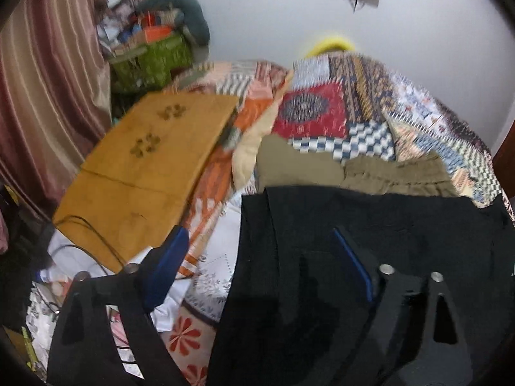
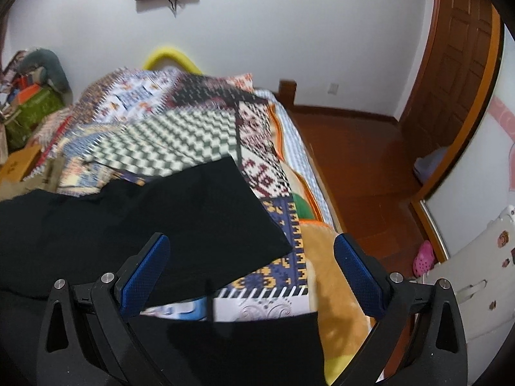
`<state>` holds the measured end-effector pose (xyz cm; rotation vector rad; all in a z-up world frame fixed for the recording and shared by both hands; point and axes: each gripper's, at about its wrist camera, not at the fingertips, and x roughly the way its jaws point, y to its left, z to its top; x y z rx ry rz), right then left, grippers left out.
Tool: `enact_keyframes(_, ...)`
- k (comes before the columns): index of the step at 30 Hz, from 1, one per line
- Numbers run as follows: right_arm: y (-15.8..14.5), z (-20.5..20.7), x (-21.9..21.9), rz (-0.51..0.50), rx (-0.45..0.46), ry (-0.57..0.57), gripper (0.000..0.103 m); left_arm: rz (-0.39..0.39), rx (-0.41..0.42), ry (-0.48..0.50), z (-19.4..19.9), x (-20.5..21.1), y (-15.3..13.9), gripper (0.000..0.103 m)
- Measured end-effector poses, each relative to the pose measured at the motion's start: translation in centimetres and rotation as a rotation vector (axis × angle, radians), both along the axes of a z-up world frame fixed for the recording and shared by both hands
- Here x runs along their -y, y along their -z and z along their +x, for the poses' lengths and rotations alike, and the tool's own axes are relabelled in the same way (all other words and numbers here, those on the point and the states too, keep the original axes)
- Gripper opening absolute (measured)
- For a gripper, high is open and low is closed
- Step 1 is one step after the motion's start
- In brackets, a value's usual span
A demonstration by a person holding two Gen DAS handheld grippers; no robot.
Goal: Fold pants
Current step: 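Move both grippers open toward the waistband of the black trousers, then close both grippers on the black trousers' waistband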
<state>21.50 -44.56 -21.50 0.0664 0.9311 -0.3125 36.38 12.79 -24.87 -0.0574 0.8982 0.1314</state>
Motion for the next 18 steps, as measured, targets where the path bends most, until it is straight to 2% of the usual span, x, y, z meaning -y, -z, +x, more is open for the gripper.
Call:
enact_keyframes(4, 1.9, 0.7, 1.2, 0.005, -0.054, 0.007, 0.092, -0.003, -0.044, -0.004, 2.5, -0.4, 2.3, 0.087)
enact_keyframes(11, 4.5, 1.3, 1.7, 0.025, -0.105, 0.006, 0.086, -0.029, -0.104, -0.005, 5.5, -0.8, 4.4, 0.086)
enact_keyframes(13, 5.0, 1.3, 1.8, 0.046, -0.113, 0.002, 0.078, -0.032, -0.116, -0.009, 6.2, -0.9, 5.0, 0.085)
enact_keyframes(15, 5.5, 1.5, 1.9, 0.061, -0.124, -0.007, 0.077, -0.044, -0.130, -0.010, 6.6, -1.0, 5.6, 0.084)
enact_keyframes(18, 6.3, 1.9, 1.8, 0.081, -0.151, -0.020, 0.066, -0.057, -0.144, -0.009, 6.9, -1.1, 6.4, 0.081)
